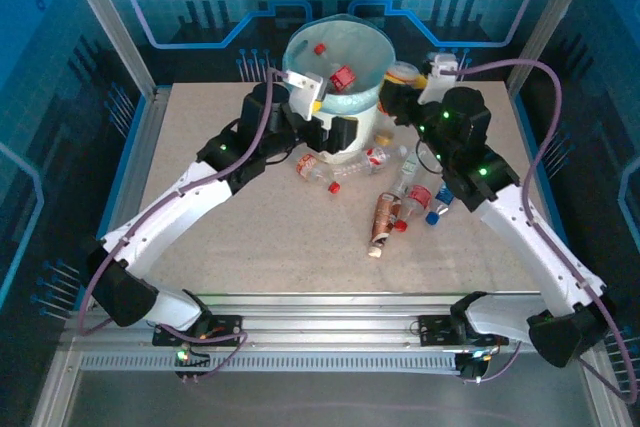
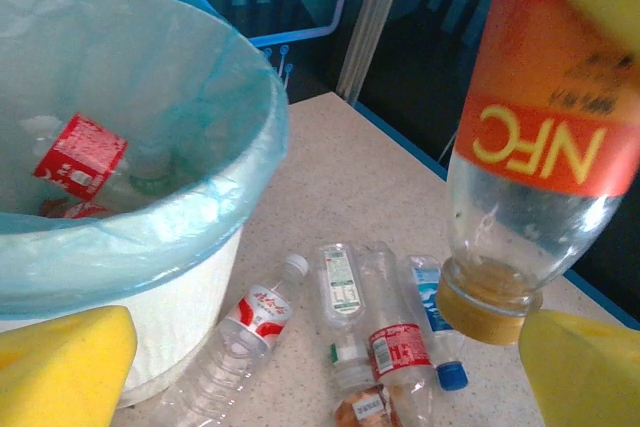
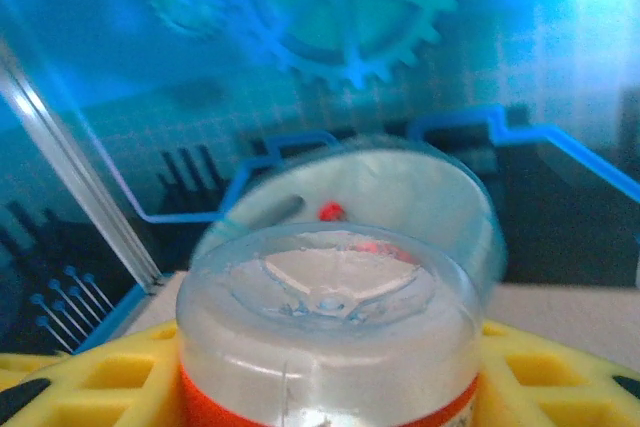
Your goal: Put the plastic bottles in the bin
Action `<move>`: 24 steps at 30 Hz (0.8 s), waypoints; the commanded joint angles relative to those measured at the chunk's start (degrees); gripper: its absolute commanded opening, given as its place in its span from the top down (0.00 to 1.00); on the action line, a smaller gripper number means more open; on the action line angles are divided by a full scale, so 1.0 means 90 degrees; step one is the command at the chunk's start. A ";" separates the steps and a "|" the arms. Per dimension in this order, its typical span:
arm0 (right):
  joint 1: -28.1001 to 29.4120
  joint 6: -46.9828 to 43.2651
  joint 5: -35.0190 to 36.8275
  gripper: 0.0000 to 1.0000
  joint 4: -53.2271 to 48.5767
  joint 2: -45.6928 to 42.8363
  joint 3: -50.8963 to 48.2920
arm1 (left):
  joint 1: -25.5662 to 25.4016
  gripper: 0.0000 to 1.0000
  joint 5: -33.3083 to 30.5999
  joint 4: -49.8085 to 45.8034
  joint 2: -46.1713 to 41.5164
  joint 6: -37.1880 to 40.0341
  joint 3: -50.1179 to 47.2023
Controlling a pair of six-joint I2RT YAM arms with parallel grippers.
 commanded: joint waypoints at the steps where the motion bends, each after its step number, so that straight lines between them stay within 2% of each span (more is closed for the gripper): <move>1: 0.0221 -0.0821 -0.0110 0.54 0.1222 0.0413 0.0733 | 0.0241 0.01 0.0048 0.0094 -0.0262 -0.0198 0.0156; 6: 0.0262 -0.1311 -0.0286 0.54 0.1849 0.1604 0.1869 | 0.0673 0.01 -0.0119 0.0348 -0.0529 -0.0462 -0.0041; 10: 0.0257 -0.1847 -0.0092 0.53 0.1821 0.2799 0.2971 | 0.0934 0.01 -0.0159 0.0584 -0.0786 -0.0590 -0.0327; 17: 0.0146 -0.2498 0.0307 0.51 0.0880 0.4762 0.4934 | 0.1162 0.01 -0.0089 0.0356 -0.0945 -0.0661 -0.0521; 24: 0.0082 -0.2440 0.0517 0.47 -0.0221 0.5720 0.5888 | 0.1231 0.01 -0.0078 0.0478 -0.1154 -0.0778 -0.0950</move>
